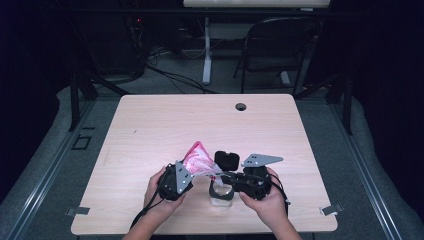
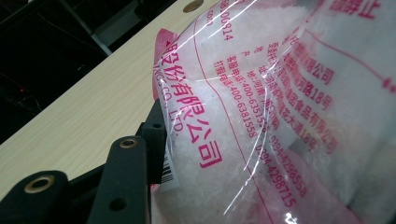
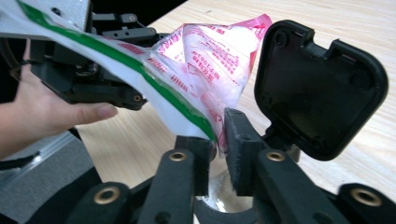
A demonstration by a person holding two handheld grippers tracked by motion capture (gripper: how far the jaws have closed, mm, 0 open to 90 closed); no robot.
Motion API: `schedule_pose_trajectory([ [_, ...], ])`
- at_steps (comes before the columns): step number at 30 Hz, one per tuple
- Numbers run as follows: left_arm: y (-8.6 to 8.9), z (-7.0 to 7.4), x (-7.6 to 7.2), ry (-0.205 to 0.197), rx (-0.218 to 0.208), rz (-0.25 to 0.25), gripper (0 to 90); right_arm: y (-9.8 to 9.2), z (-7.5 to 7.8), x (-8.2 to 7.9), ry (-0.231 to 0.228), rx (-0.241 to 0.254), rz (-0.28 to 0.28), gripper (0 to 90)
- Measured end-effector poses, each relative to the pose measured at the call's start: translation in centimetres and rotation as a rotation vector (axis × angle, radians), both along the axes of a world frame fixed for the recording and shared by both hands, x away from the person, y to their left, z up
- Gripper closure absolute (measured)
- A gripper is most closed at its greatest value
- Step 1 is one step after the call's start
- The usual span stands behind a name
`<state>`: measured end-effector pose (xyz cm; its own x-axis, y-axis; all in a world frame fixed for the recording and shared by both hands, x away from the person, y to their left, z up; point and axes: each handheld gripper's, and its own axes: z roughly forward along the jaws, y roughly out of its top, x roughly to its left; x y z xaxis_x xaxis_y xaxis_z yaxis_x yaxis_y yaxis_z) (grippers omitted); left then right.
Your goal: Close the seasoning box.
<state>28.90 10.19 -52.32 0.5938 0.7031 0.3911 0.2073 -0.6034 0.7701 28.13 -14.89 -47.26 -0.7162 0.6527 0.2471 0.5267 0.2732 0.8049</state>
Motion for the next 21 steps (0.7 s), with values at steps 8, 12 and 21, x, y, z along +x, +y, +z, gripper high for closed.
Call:
schedule_pose_trajectory([
  [8, -0.2, 0.0, 0.1, -0.006, 0.010, 0.001, 55.2, 0.9, 0.4, 0.5, 0.013, -0.050, 0.030, 73.8],
  [12, -0.3, 0.0, 0.1, -0.002, 0.010, -0.001, 55.2, 1.0, 0.6, 1.2, 0.027, -0.075, 0.034, 76.6],
  [21, -0.3, -0.2, 0.3, -0.016, 0.026, 0.007, 55.2, 1.4, 0.4, 1.8, 0.040, -0.093, 0.058, 83.2],
])
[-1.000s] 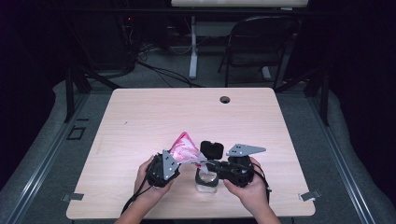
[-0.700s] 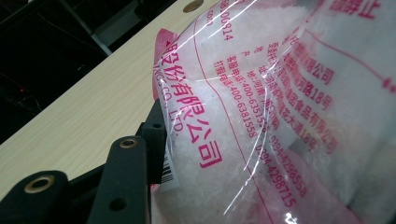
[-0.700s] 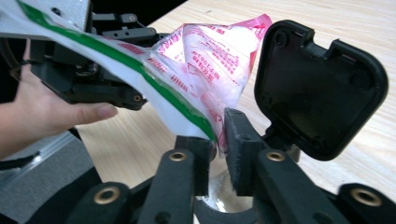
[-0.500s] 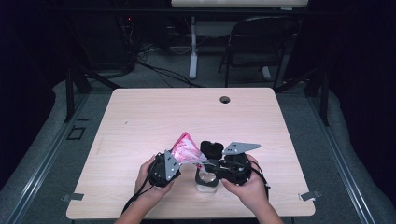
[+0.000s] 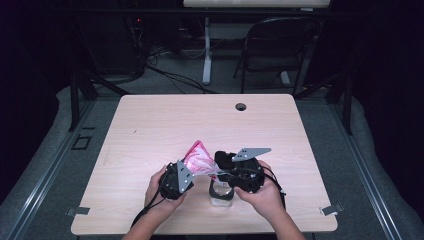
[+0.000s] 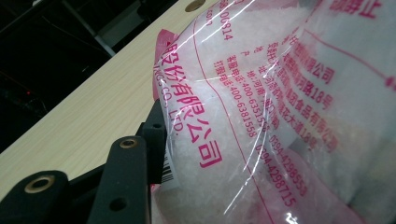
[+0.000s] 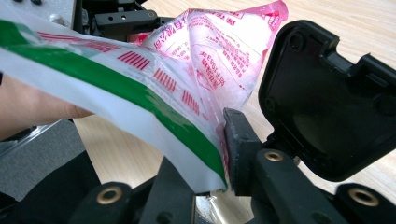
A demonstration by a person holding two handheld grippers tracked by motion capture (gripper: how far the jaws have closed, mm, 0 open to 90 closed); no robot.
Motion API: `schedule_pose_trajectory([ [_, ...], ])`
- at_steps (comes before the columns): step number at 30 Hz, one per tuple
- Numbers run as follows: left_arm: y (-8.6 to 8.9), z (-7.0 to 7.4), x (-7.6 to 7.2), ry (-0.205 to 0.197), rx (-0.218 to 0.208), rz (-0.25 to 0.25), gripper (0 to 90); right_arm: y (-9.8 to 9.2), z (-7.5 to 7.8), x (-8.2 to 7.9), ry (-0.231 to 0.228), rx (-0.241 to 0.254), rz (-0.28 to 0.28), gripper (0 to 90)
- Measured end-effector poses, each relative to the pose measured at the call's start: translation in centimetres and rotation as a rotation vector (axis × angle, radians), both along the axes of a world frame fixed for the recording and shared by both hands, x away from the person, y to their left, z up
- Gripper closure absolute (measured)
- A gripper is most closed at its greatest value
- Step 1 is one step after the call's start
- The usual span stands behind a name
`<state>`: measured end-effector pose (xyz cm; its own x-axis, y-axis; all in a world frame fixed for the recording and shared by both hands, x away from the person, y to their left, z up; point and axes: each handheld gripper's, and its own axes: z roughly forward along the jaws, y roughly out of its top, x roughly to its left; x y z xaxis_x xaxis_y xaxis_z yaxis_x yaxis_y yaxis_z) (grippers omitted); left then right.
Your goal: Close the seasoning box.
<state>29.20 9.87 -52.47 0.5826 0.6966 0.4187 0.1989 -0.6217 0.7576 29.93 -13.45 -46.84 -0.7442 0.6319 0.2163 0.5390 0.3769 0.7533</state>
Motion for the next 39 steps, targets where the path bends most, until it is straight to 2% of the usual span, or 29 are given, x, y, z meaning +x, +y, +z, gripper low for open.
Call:
schedule_pose_trajectory([
  [8, -0.1, -0.1, -0.1, -0.012, 0.007, 0.001, 55.3, 0.0, -0.1, 0.0, -0.008, -0.025, 0.004, 88.5],
  [19, -0.3, -0.1, -0.4, -0.047, 0.044, -0.002, 55.2, -0.1, -0.5, -0.4, -0.031, -0.016, -0.001, 89.7],
  [30, -0.8, 0.0, -0.9, -0.105, 0.105, 0.001, 55.3, -0.6, -0.9, -0.7, -0.039, 0.006, 0.003, 90.0],
  [39, -1.0, -0.1, -1.1, -0.128, 0.150, 0.004, 55.3, -0.6, -1.3, -0.6, -0.030, 0.001, 0.003, 90.0],
])
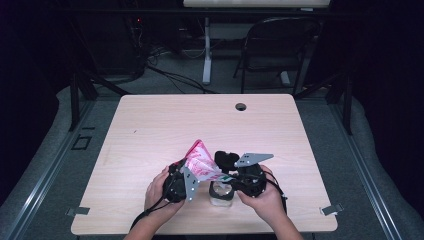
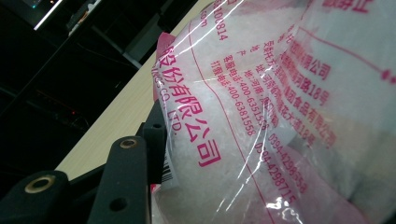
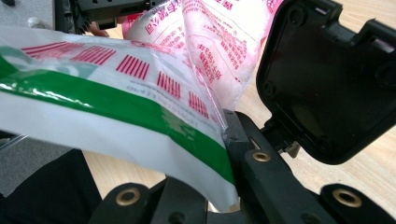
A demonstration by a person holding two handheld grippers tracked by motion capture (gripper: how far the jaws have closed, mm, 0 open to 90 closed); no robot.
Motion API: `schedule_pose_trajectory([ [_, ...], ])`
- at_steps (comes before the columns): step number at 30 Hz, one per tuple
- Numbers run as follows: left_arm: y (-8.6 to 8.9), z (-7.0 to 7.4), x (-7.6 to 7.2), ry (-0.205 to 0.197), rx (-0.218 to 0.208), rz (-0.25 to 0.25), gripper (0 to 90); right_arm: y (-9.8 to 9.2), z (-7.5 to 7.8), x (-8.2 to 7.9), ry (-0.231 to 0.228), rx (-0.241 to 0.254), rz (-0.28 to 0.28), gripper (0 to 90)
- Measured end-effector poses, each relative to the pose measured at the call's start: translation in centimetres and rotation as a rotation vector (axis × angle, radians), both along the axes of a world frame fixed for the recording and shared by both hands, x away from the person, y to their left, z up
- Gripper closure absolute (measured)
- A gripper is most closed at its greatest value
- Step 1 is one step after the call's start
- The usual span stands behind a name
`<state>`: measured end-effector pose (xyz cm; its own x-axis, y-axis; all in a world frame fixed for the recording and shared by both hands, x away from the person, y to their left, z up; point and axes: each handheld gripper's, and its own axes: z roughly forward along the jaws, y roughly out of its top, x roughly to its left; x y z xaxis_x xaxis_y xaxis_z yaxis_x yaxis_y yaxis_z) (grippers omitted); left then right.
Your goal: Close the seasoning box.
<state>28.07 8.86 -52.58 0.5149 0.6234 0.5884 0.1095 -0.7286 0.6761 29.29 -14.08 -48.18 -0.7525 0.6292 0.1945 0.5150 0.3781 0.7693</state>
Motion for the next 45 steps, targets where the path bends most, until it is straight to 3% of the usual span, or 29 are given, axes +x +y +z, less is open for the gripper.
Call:
schedule_pose_trajectory([
  [20, -0.14, 0.01, -0.28, -0.057, 0.089, -0.007, 55.6, 0.06, -0.66, 0.07, 0.006, 0.000, 0.010, 90.0],
  [45, -0.25, 0.09, -0.58, -0.104, 0.147, -0.010, 56.0, 0.23, -0.89, -0.03, 0.003, -0.021, 0.020, 90.0],
])
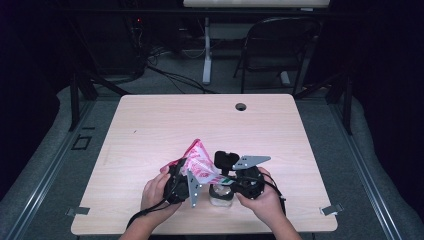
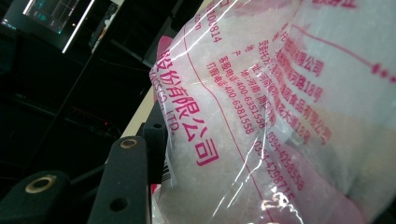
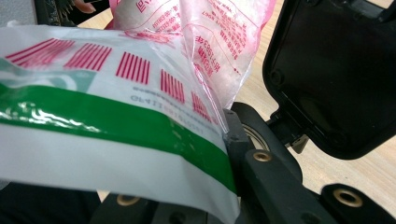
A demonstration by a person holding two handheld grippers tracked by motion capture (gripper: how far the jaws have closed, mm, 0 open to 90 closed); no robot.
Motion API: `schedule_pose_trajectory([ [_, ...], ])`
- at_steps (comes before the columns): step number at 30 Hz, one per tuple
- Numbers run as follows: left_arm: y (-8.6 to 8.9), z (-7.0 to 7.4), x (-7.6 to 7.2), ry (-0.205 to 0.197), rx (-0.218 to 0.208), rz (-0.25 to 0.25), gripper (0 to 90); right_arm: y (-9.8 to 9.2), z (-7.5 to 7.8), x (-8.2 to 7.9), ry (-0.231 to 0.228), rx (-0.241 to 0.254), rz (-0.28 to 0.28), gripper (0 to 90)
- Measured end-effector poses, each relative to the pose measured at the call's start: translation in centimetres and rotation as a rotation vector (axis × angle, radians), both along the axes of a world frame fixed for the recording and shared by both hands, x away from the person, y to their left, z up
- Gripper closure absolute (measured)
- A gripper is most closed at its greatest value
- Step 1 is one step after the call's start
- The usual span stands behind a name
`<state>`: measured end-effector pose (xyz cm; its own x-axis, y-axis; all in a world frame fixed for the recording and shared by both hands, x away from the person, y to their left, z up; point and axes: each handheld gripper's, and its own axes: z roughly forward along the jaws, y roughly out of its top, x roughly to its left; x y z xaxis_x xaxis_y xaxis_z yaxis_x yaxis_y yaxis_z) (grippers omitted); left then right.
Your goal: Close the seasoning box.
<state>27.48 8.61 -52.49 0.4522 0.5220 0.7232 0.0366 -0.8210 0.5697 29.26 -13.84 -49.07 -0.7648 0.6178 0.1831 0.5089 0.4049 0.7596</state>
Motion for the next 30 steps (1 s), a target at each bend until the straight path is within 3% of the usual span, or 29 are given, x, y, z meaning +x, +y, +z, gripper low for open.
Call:
schedule_pose_trajectory([
  [19, -0.27, -0.12, -0.53, -0.074, 0.076, 0.001, 56.2, 0.03, -0.33, -0.07, -0.001, -0.001, 0.002, 90.0],
  [30, -0.34, -0.02, -0.61, -0.089, 0.101, 0.001, 56.3, 0.02, -0.37, -0.08, 0.003, -0.003, 0.001, 90.0],
])
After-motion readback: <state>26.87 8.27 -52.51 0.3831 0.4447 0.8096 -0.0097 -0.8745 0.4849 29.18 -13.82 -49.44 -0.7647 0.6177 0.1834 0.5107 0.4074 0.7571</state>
